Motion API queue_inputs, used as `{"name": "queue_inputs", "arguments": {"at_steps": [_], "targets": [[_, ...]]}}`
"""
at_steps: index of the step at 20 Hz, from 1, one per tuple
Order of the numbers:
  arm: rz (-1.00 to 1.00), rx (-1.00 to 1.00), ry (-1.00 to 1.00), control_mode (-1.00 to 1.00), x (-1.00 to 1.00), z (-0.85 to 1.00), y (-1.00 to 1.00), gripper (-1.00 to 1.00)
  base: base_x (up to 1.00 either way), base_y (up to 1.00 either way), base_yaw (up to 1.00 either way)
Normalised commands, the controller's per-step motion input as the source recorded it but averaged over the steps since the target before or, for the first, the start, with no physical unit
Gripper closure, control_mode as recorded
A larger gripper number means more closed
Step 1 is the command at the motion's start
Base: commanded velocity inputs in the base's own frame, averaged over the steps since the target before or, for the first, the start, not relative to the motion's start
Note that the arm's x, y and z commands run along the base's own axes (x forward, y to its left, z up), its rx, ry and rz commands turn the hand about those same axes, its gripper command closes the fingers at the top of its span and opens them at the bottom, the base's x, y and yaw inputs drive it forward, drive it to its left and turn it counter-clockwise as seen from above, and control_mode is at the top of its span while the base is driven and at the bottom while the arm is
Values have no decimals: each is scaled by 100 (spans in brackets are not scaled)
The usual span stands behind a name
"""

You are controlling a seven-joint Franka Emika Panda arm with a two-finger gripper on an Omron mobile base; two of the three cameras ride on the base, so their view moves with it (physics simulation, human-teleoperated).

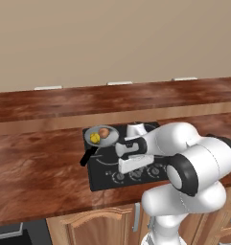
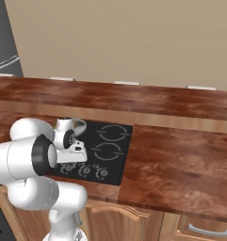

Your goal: Put the lemon and onion in the pan. Then turn on the rear left burner and set the heat to medium.

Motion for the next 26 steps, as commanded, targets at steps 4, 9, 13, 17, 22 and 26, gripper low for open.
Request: {"name": "queue_inputs", "arguments": {"at_steps": [4, 9, 13, 17, 22, 26], "targets": [[38, 4, 0, -100, -9, -18, 0, 100, 0, 0, 0], [43, 6, 0, -100, -9, -19, 0, 100, 0, 0, 0], [44, 7, 0, -100, -6, -15, 0, 100, 0, 0, 0], [44, 8, 0, -100, -4, -15, 0, 100, 0, 0, 0], [45, 8, 0, -100, -9, -11, 0, 100, 0, 0, 0], [45, 8, 0, -100, -10, -10, 0, 100, 0, 0, 0]]}}
